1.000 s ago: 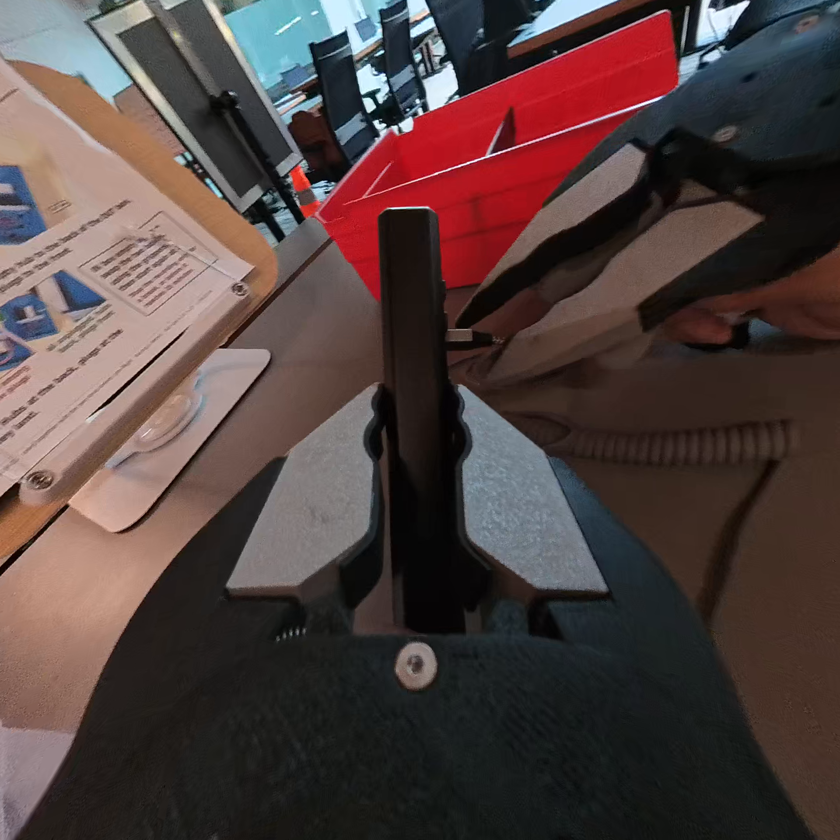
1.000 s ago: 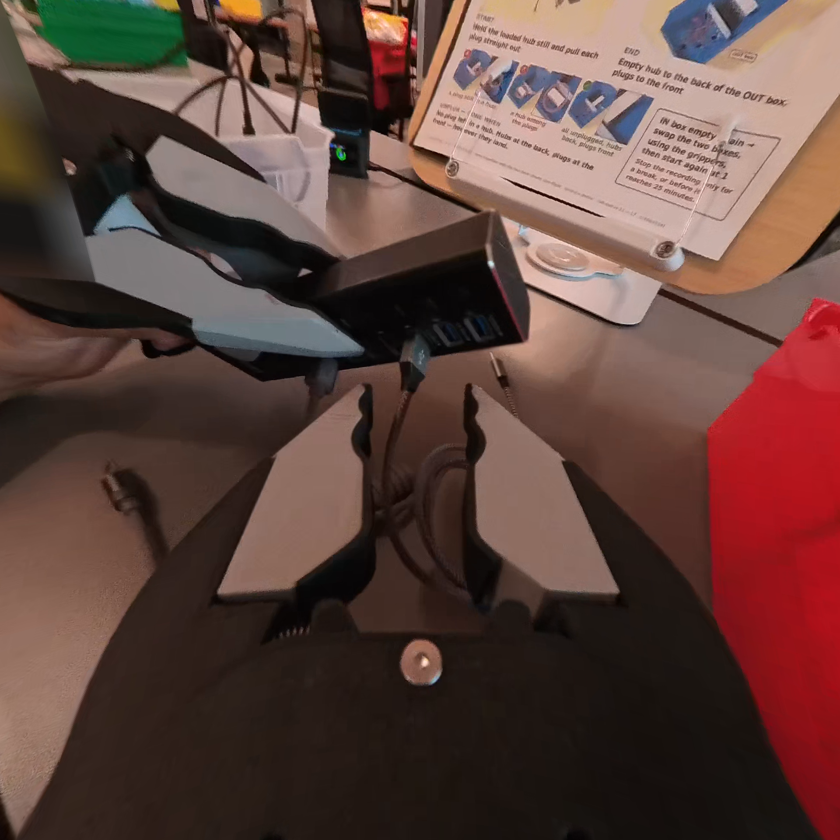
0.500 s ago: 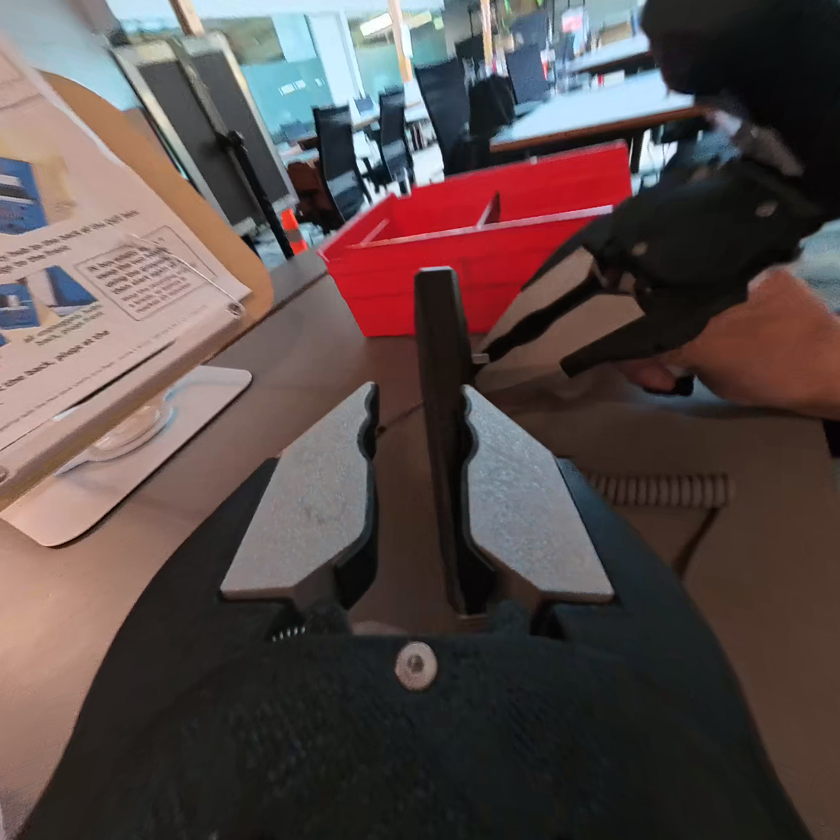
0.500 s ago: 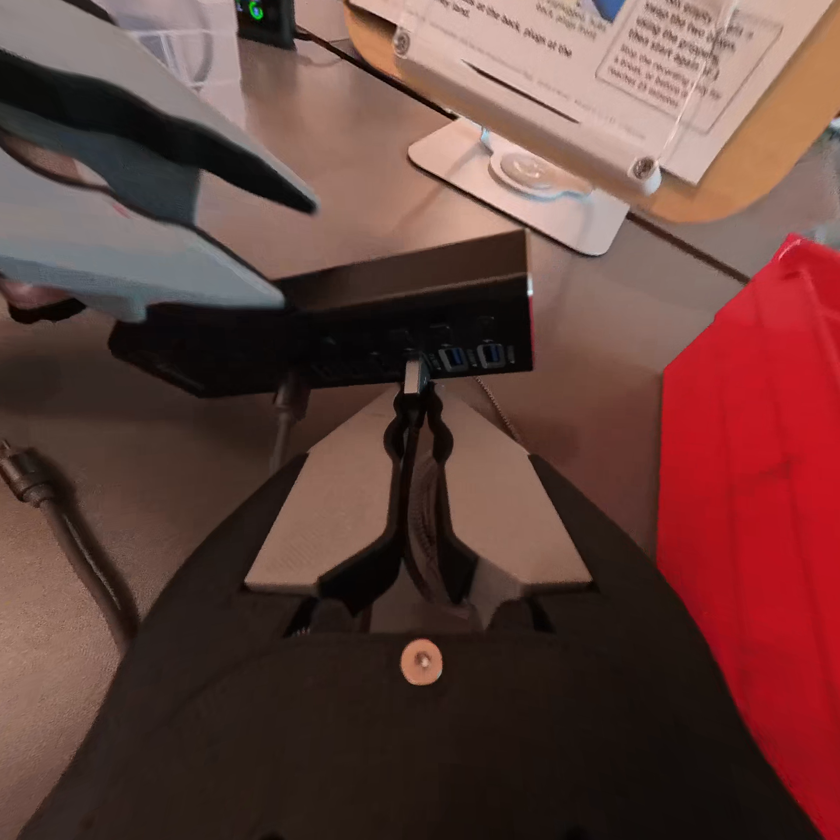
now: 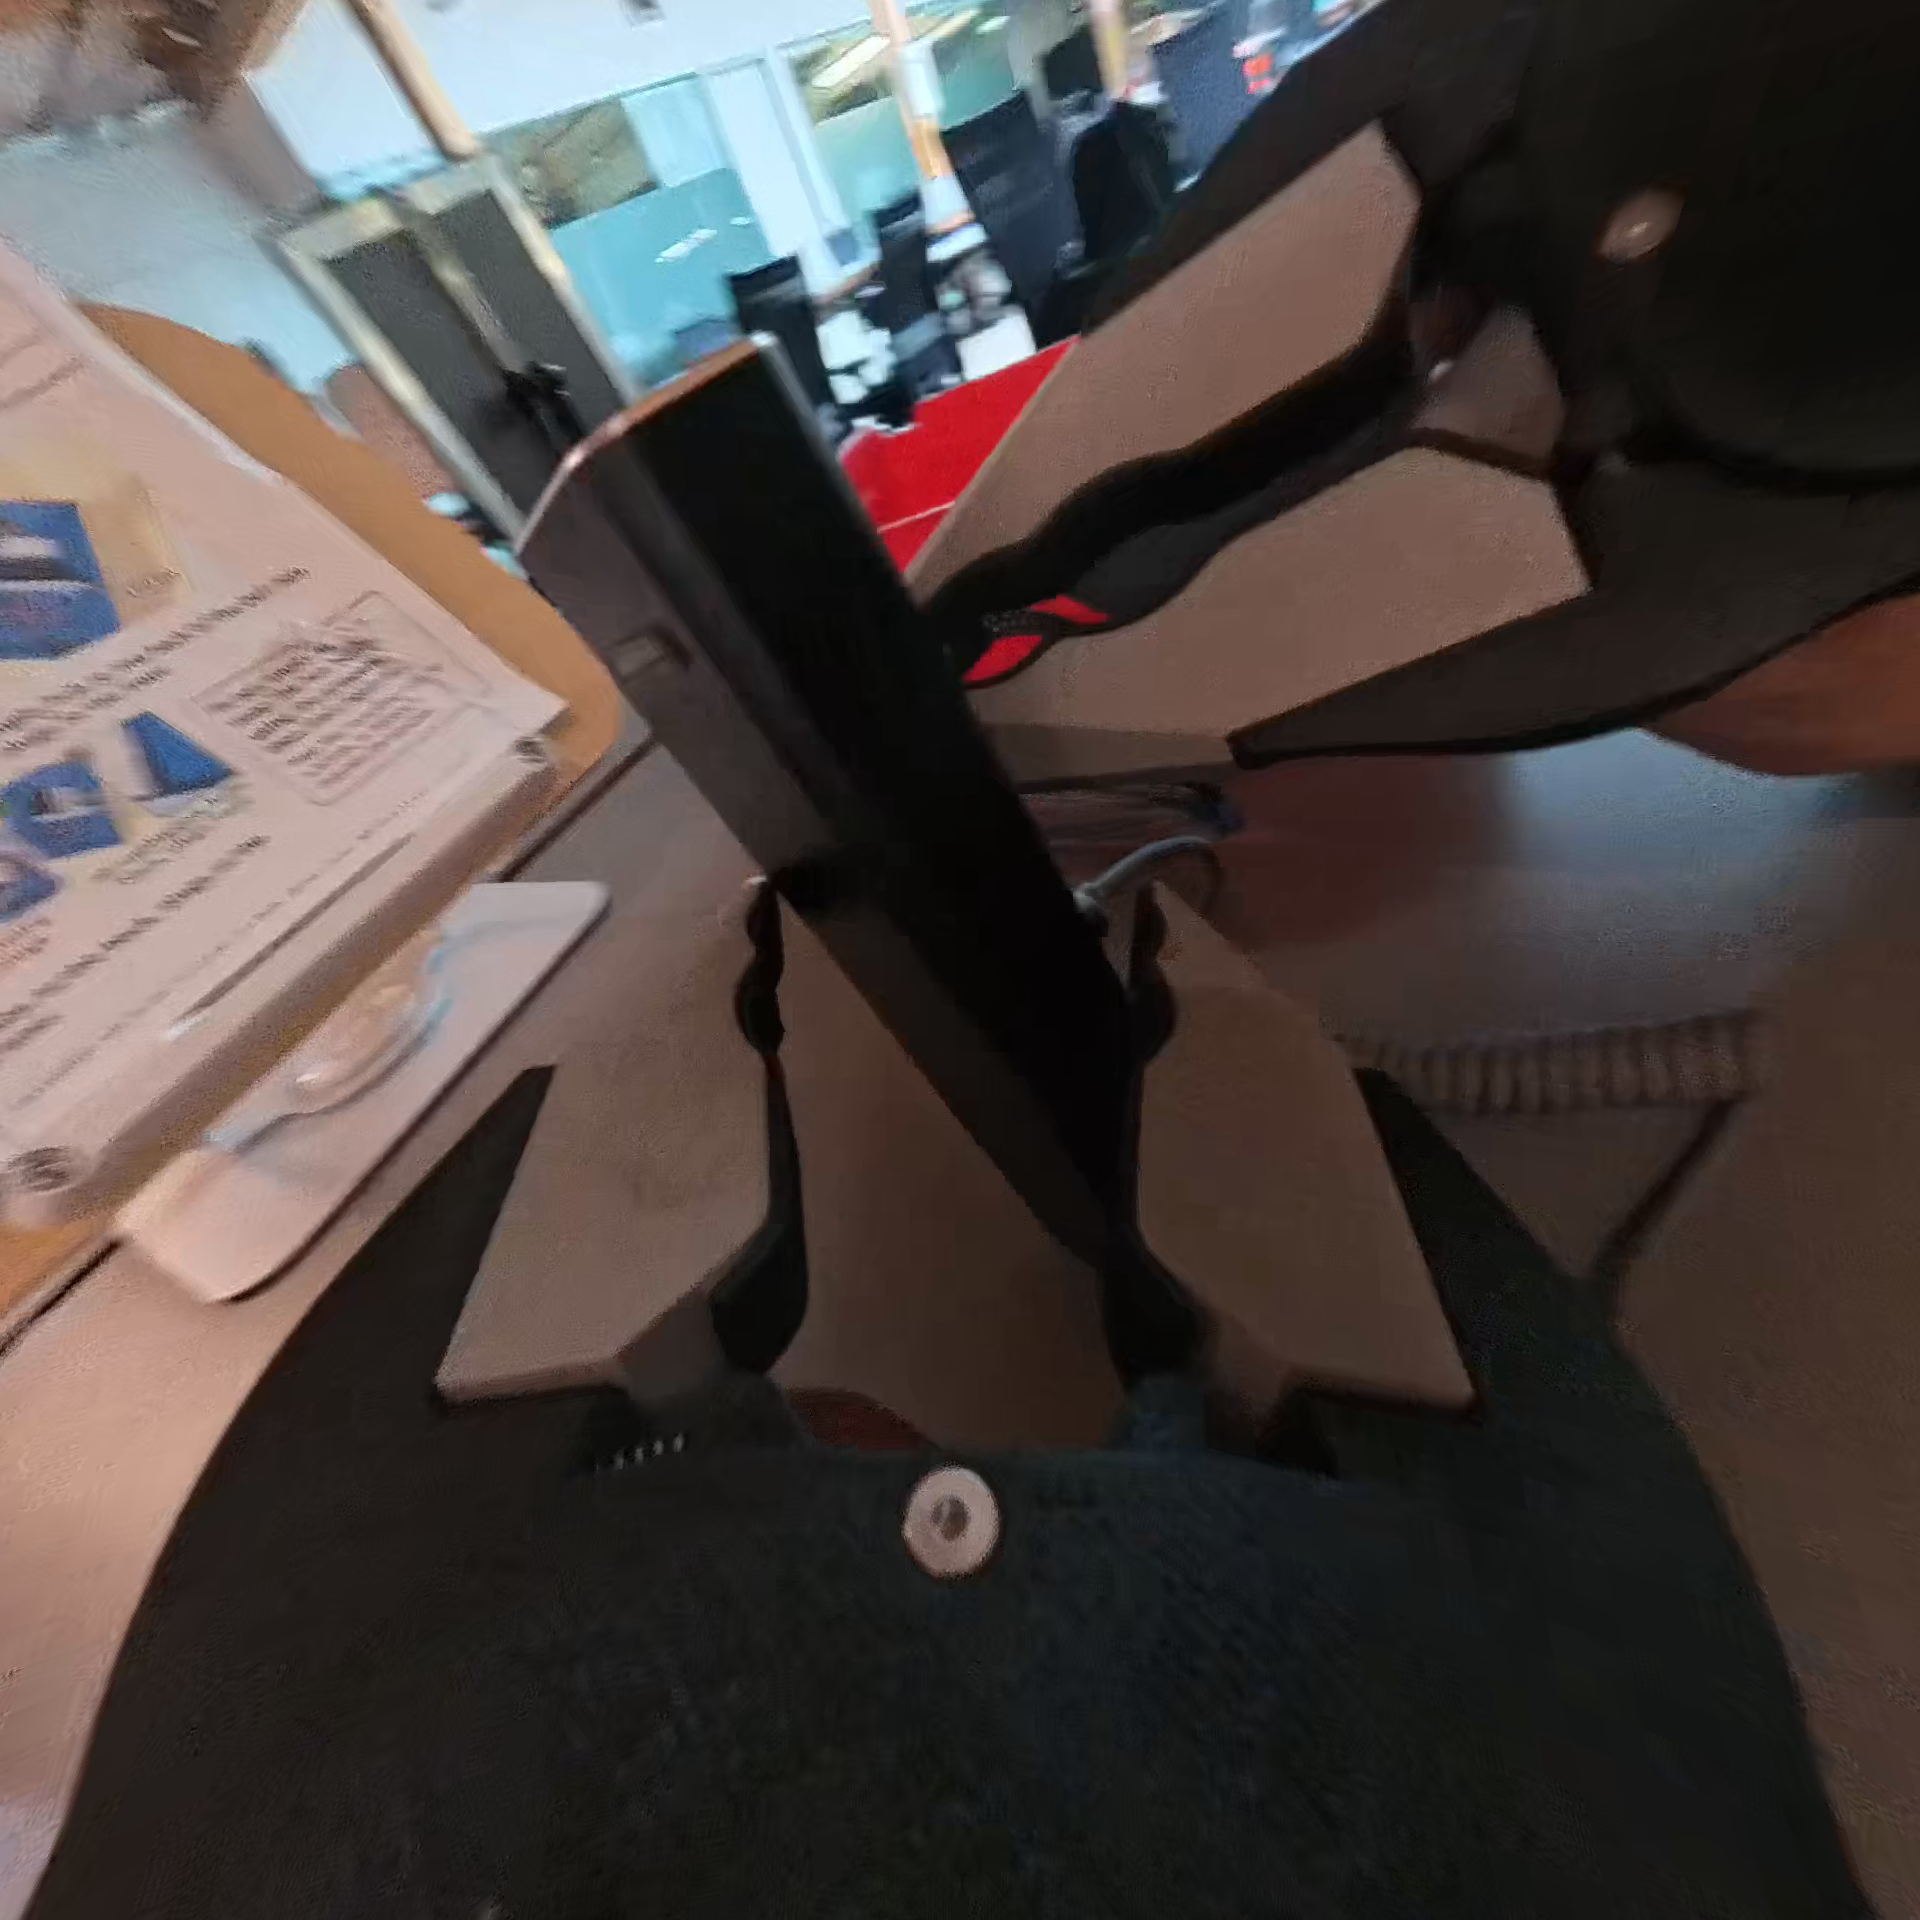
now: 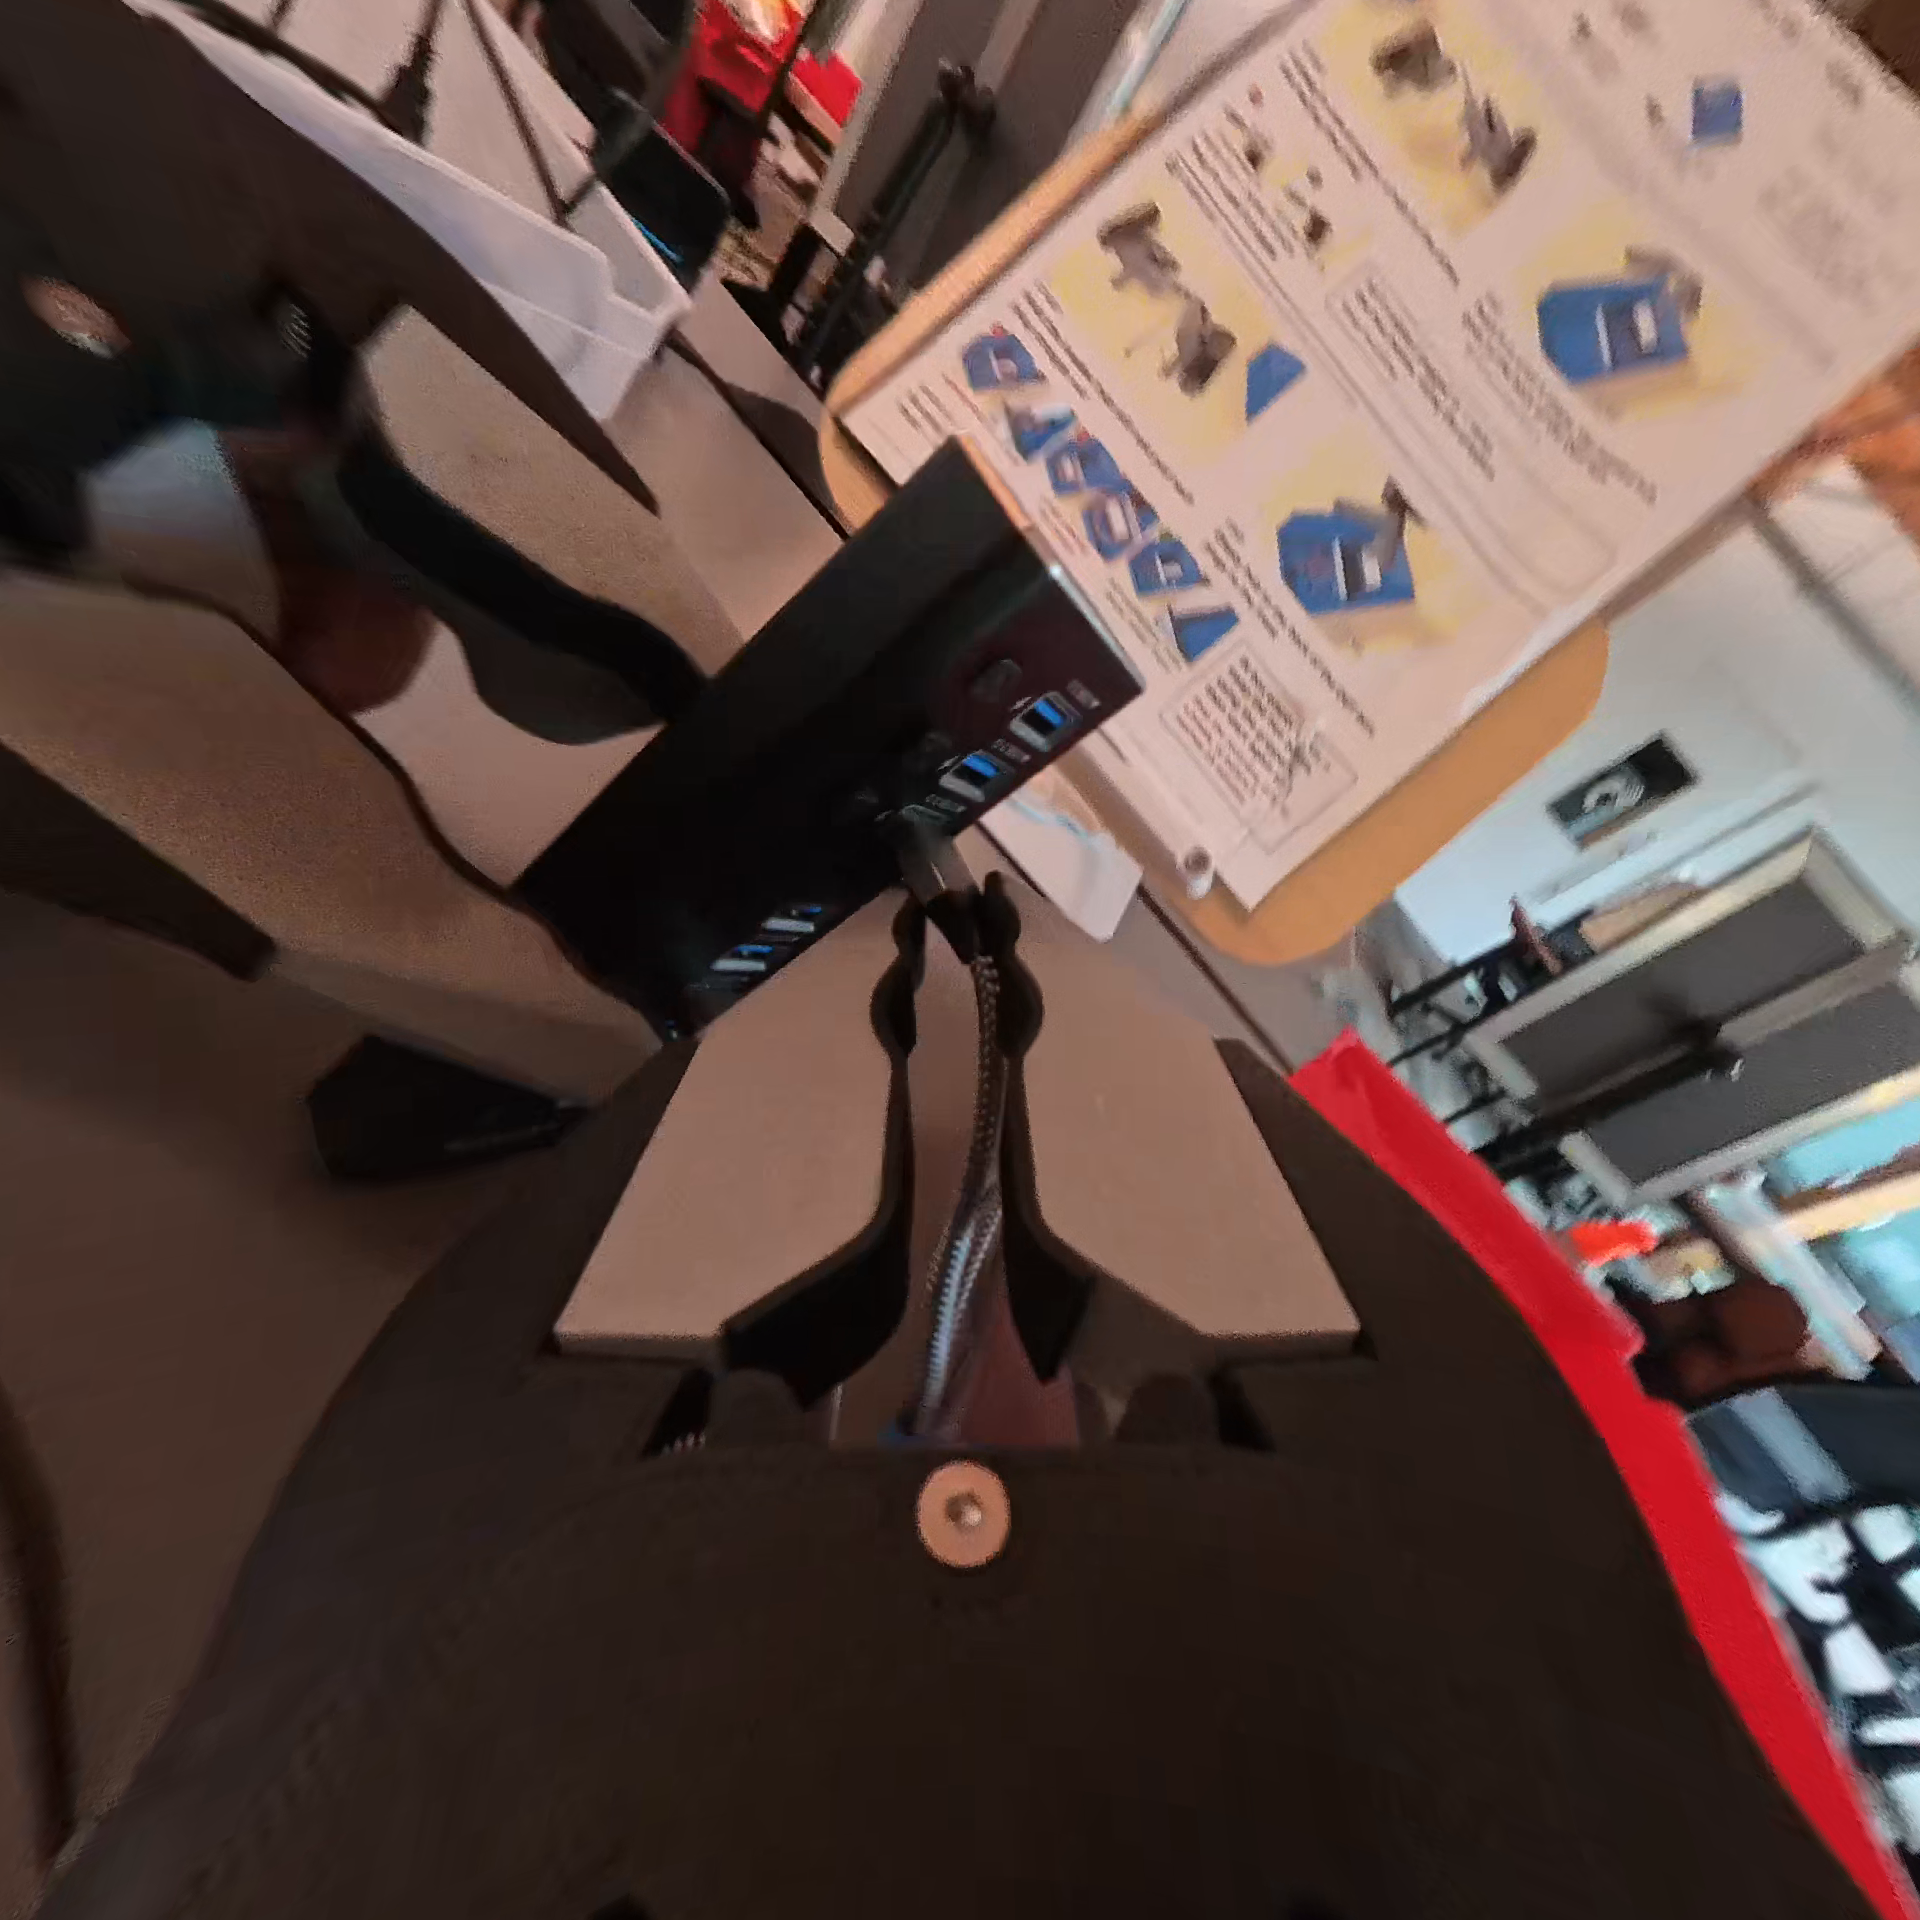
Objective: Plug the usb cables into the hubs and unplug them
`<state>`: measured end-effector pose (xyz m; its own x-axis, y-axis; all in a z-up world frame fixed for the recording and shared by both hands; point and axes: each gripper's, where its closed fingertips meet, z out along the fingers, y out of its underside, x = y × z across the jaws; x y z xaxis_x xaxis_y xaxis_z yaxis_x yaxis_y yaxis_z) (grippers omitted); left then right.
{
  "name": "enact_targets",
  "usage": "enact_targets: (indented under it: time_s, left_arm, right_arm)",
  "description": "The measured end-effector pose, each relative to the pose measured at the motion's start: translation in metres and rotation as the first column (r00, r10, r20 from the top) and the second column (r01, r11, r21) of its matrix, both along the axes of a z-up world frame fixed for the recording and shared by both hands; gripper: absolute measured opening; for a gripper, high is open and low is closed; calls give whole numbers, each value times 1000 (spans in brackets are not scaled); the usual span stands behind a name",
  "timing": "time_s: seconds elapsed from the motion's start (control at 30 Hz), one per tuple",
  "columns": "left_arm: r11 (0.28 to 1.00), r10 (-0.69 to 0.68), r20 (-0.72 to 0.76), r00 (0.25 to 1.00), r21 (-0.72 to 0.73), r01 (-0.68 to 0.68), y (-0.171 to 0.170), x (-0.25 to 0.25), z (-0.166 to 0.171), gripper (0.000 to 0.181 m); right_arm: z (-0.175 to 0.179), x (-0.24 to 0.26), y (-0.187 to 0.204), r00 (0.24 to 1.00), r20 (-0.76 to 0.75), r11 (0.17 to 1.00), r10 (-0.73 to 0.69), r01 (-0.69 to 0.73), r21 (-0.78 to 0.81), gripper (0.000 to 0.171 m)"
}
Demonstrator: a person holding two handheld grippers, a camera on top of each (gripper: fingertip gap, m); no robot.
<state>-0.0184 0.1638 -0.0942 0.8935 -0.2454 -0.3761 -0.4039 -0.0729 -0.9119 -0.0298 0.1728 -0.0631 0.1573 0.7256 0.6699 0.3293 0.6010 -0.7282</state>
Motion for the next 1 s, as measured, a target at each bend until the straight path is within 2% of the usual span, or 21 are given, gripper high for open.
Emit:
enact_targets:
  time_s: [0.07, 0.13, 0.27, 0.4, 0.5, 0.57, 0.63, 0.7, 0.8, 0.87, 1.0]
  left_arm:
    - [996, 92, -44, 995, 27, -91, 0, -16, 2, 62]
    - [989, 146, -26, 989, -10, -146, -1, -30, 0, 58]
    - [984, 172, 9, 985, -44, -171, 0, -39, -5, 58]
    - [1000, 30, 196, 980, -13, -29, -5, -22, 9, 58]
    - [992, -108, 339, 934, 101, 78, -16, -13, 32, 59]
    - [986, -160, 413, 897, 100, 130, -19, -11, 34, 61]
    - [984, -176, 463, 869, 68, 163, -17, -10, 29, 72]
    - [974, -206, 492, 846, 22, 224, -16, -2, 21, 75]
    - [967, -206, 428, 880, -48, 249, -14, 10, 7, 77]
    - [962, -234, 359, 903, -46, 268, -17, 17, 5, 67]
    - [974, -201, 246, 948, -56, 221, -16, 14, 2, 66]
  right_arm:
    - [6, -11, -5, 1000, 16, 994, 7, -9, 112, 8]
    - [5, -23, -9, 999, 44, 983, 23, -31, 181, 8]
    - [0, -35, -7, 998, 36, 983, 51, -56, 173, 8]
    - [2, -28, -4, 988, -36, 987, 151, -149, 59, 8]
    - [-3, -23, -2, 962, -50, 954, 270, -274, -118, 10]
    - [-7, -20, -3, 937, -49, 916, 345, -347, -199, 10]
    - [-6, -18, -9, 911, -51, 887, 410, -411, -210, 10]
    - [-6, -17, -16, 885, -59, 866, 462, -464, -187, 10]
    - [-5, -16, -27, 858, -66, 845, 510, -514, -147, 9]
    - [-4, -16, -31, 850, -70, 840, 522, -526, -133, 9]
    - [-4, -14, -30, 873, -67, 856, 484, -488, -169, 11]
